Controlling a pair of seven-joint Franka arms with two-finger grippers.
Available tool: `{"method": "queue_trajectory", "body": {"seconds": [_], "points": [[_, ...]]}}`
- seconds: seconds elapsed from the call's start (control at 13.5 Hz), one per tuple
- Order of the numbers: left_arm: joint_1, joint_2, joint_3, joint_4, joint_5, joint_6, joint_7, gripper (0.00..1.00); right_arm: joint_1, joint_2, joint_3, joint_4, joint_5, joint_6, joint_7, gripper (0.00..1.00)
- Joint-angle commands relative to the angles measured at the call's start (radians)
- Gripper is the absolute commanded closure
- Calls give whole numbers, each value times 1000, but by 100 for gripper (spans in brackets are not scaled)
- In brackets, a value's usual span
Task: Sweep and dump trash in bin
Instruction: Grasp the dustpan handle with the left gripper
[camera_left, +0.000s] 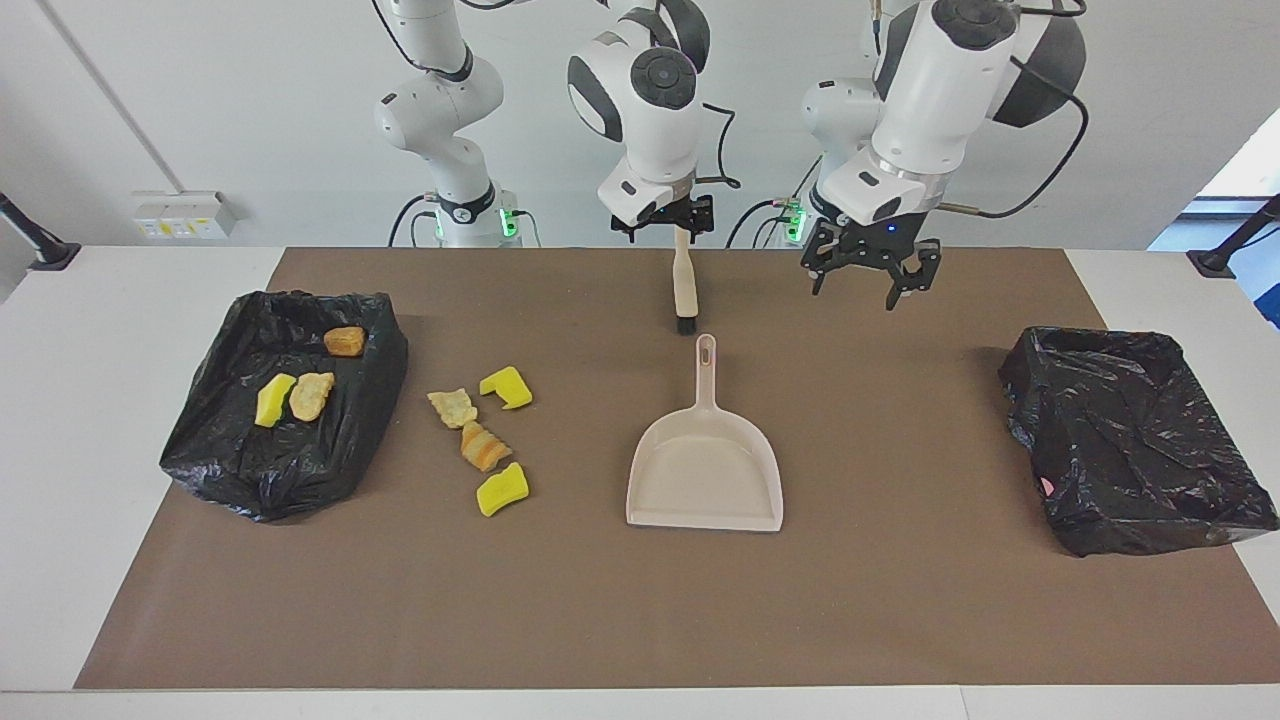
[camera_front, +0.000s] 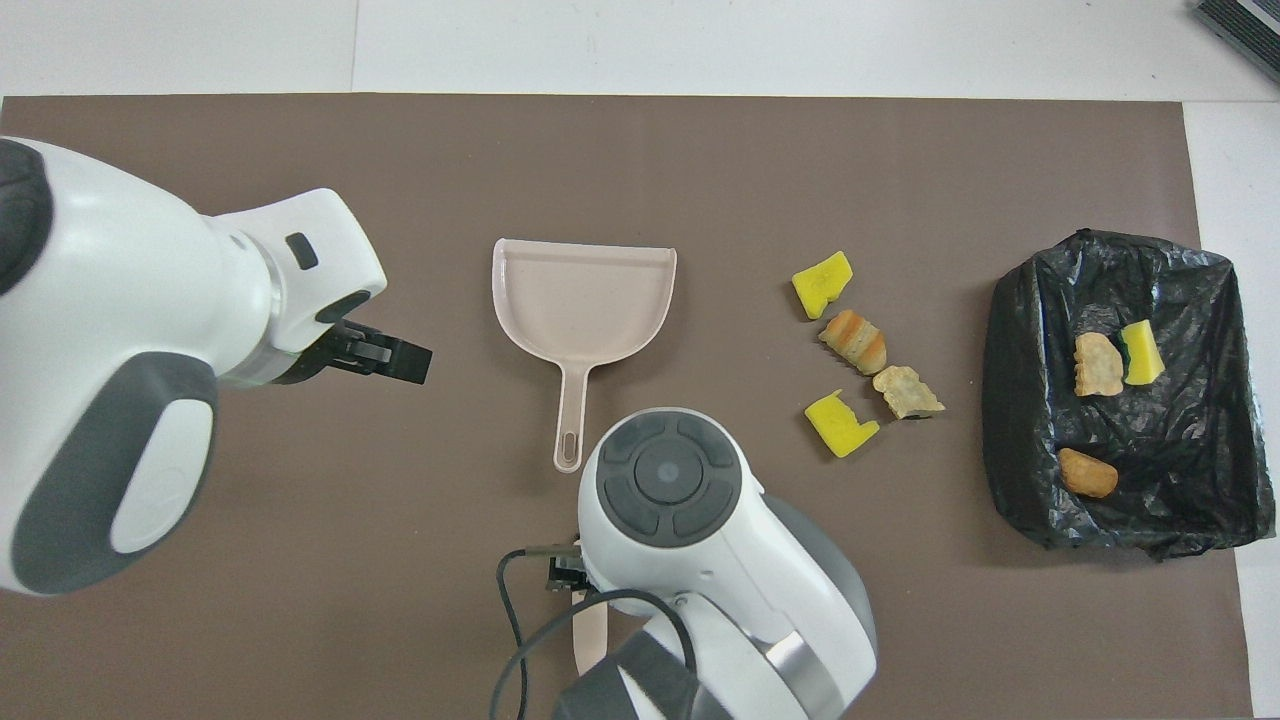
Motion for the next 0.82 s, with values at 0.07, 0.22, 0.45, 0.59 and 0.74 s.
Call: {"method": "queue_trajectory", "body": {"seconds": [0.07, 0.22, 0.45, 0.59, 0.74], "points": [[2, 54, -71, -52, -9, 101, -82, 0, 61, -167, 0, -299, 94, 145, 45, 0], [1, 73, -111, -95, -9, 157, -93, 0, 108, -165, 0, -345, 104, 215, 117, 0], [-37, 134, -136, -150, 8, 259, -168, 0, 179, -145, 0, -375, 129, 303, 160, 0], [-51, 162, -137, -173, 11, 292, -182, 0, 254, -112, 0, -412, 129, 390, 192, 0], [-77, 212, -143, -182, 94, 333, -246, 0, 296, -90, 0, -452, 129, 488, 218, 0]]}}
